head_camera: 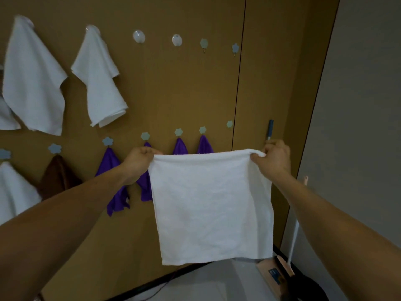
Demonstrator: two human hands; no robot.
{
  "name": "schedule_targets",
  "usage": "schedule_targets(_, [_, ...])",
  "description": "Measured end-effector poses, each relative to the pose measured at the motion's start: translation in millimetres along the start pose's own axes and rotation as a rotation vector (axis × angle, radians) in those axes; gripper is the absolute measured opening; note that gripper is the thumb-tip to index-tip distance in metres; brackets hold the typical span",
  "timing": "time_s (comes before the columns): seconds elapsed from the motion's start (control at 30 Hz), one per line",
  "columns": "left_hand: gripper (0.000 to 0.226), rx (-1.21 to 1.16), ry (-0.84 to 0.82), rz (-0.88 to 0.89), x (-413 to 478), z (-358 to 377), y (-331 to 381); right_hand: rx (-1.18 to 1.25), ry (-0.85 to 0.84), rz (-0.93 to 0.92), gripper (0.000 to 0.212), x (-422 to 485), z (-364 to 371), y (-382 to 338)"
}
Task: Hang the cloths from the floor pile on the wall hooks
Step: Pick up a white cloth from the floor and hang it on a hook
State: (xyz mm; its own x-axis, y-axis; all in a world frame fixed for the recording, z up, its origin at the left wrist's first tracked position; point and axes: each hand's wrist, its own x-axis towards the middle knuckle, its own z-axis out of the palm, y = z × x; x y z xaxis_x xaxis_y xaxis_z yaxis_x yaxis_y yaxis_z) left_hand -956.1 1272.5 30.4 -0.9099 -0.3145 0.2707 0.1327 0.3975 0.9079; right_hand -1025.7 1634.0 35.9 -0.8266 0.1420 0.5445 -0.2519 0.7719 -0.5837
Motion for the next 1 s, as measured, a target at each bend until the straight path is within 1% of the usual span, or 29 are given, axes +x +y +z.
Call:
schedule_targets(0.03, [0.035, -0.063, 0.047, 0.009, 2, 2, 2, 0.169, -0.04, 0.035, 0.016, 0, 4, -5])
schedule_targets(0.07, [0.035, -0.134, 0.105, 0.01, 6, 3, 4, 0.31, -0.067, 0.065, 0.016, 1, 8, -10])
schedule_targets(0.1, [0.036, -0.2, 0.166, -0.001, 11, 4, 8, 0.406, -0.071, 0.081, 0.02, 1, 13, -16])
schedule_targets(0.17, [0.038, -0.309, 0.247, -0.037, 21, 5, 15, 0.515, -0.086, 0.076, 0.019, 4, 22, -28])
schedule_targets(0.2, [0.039, -0.342, 0.25, -0.052, 26, 6, 20, 0.556, -0.103, 0.069, 0.015, 7, 27, -36])
schedule_targets(0.27, [0.04, -0.335, 0.193, -0.032, 36, 6, 29, 0.613, -0.12, 0.062, 0.016, 16, 39, -54])
schedule_targets(0.33, [0.038, -0.28, 0.055, 0.032, 45, 1, 39, 0.636, -0.165, 0.041, 0.016, 30, 49, -74])
schedule_targets(0.4, [0.026, -0.148, -0.112, 0.07, 55, -11, 46, 0.63, -0.311, 0.0, 0.008, 45, 59, -91])
schedule_targets(0.43, [0.027, -0.001, -0.195, 0.112, 64, -19, 47, 0.636, -0.396, -0.028, 0.015, 53, 63, -97])
schedule_targets(0.5, [0.033, 0.329, -0.346, 0.174, 85, -36, 48, 0.605, -0.535, -0.067, 0.047, 70, 71, -109])
schedule_targets(0.53, [0.033, 0.432, -0.407, 0.168, 95, -44, 49, 0.546, -0.575, -0.084, 0.064, 79, 76, -116])
schedule_targets(0.57, [0.032, 0.48, -0.454, 0.149, 107, -51, 50, 0.479, -0.602, -0.092, 0.077, 88, 81, -124])
schedule_targets(0.6, [0.032, 0.491, -0.467, 0.142, 119, -57, 50, 0.429, -0.607, -0.086, 0.084, 97, 88, -132])
schedule_targets(0.63, [0.03, 0.491, -0.448, 0.155, 132, -63, 48, 0.414, -0.588, -0.081, 0.084, 106, 95, -141])
schedule_targets(0.67, [0.03, 0.461, -0.4, 0.177, 144, -68, 48, 0.439, -0.559, -0.083, 0.078, 115, 103, -149])
schedule_targets(0.77, [0.03, 0.207, -0.242, 0.203, 185, -83, 43, 0.649, -0.496, -0.113, 0.04, 139, 128, -177])
schedule_targets(0.8, [0.028, 0.133, -0.218, 0.199, 198, -86, 43, 0.707, -0.47, -0.129, 0.038, 146, 135, -189])
schedule_targets(0.87, [0.027, 0.094, -0.172, 0.182, 223, -90, 44, 0.752, -0.396, -0.173, 0.038, 160, 150, -214])
schedule_targets(0.93, [0.043, 0.117, -0.096, 0.178, 246, -93, 47, 0.748, -0.318, -0.226, 0.034, 172, 165, -238])
schedule_targets(1.0, [0.047, 0.178, -0.003, 0.232, 262, -96, 53, 0.717, -0.256, -0.272, 0.033, 184, 180, -259])
